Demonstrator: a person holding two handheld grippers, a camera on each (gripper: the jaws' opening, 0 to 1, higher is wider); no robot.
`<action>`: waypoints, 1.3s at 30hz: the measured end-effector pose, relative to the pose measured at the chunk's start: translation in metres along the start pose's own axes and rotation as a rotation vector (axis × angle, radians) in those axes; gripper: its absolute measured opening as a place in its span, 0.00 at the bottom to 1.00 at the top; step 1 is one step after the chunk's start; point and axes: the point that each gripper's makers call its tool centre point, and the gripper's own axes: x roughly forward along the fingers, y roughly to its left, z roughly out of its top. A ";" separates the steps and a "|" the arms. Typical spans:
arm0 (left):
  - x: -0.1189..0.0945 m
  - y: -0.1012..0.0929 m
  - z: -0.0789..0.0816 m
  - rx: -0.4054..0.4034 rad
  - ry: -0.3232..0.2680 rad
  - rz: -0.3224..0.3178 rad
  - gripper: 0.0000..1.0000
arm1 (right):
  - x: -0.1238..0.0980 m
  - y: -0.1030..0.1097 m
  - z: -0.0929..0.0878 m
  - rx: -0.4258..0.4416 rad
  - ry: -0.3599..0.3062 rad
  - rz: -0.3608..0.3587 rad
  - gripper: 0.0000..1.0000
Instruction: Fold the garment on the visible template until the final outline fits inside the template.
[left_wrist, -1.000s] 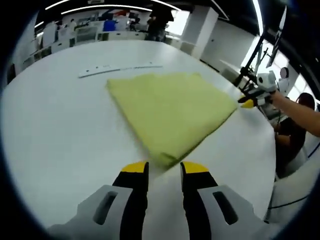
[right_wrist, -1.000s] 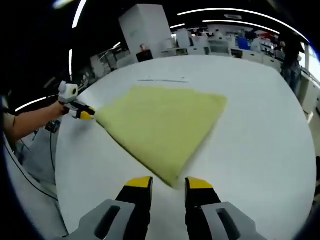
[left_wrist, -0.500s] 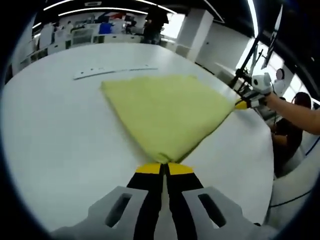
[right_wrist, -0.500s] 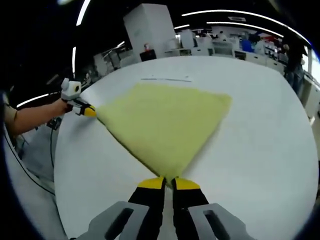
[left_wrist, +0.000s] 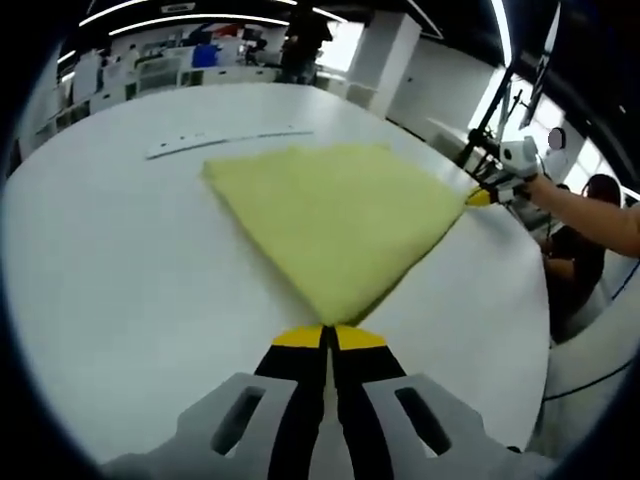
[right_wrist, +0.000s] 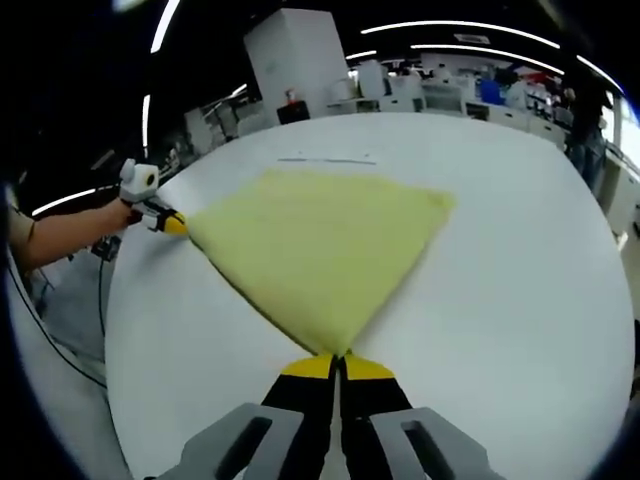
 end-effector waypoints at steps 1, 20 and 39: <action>-0.001 -0.001 0.000 -0.004 -0.005 -0.005 0.00 | 0.000 0.000 0.000 0.002 -0.001 0.002 0.00; -0.005 -0.040 -0.026 0.108 0.058 -0.025 0.00 | -0.030 0.021 -0.036 0.006 -0.003 0.009 0.00; -0.032 -0.093 -0.074 0.121 0.053 -0.047 0.00 | -0.071 0.056 -0.084 0.004 0.005 0.028 0.00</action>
